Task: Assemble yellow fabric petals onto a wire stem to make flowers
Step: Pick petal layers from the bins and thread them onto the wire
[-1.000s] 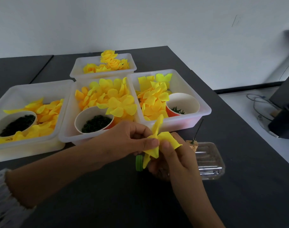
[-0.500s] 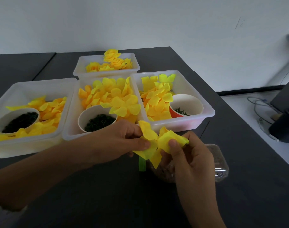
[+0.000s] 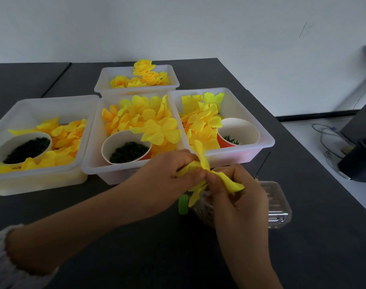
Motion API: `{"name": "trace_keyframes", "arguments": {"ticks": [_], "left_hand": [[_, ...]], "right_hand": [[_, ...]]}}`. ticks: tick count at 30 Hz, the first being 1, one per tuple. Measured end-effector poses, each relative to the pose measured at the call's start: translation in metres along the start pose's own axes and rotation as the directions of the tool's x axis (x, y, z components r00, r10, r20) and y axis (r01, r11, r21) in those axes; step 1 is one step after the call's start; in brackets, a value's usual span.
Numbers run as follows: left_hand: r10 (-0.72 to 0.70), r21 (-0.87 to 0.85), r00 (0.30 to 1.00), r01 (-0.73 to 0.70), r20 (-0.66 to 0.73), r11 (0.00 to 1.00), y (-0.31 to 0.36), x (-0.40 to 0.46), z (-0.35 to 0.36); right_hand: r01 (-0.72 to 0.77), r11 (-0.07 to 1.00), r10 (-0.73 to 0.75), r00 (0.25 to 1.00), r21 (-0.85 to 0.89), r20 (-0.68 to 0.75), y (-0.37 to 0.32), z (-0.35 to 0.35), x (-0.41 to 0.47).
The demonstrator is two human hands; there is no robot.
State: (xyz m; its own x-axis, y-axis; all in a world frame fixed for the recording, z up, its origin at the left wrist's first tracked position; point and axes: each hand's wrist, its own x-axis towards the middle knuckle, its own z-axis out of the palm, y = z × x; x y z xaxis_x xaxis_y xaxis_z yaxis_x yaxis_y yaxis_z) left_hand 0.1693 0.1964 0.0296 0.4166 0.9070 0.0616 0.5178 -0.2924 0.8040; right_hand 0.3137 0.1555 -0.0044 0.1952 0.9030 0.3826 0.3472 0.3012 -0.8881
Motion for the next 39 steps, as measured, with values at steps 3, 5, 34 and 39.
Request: {"name": "trace_keyframes", "arguments": {"ticks": [3, 5, 34, 39], "left_hand": [[-0.001, 0.041, 1.0, 0.002, -0.022, 0.999, 0.001, -0.003, 0.002], [0.001, 0.064, 0.998, 0.002, -0.059, 0.998, 0.002, -0.006, 0.002], [-0.036, 0.227, 0.998, 0.049, -0.06, 0.973, 0.005, -0.011, 0.003], [-0.01, 0.381, 0.999, 0.025, -0.042, 0.924, 0.002, -0.014, 0.008]], "right_hand": [[-0.041, 0.999, 0.041, 0.999, 0.018, 0.007, 0.001, 0.001, -0.001], [-0.074, 0.997, 0.073, 0.997, 0.035, 0.003, 0.002, -0.001, -0.002], [-0.062, 0.981, 0.081, 0.992, -0.184, 0.095, 0.004, -0.008, -0.011], [-0.201, 0.978, 0.191, 0.967, 0.046, 0.168, 0.004, -0.008, -0.012]]}}
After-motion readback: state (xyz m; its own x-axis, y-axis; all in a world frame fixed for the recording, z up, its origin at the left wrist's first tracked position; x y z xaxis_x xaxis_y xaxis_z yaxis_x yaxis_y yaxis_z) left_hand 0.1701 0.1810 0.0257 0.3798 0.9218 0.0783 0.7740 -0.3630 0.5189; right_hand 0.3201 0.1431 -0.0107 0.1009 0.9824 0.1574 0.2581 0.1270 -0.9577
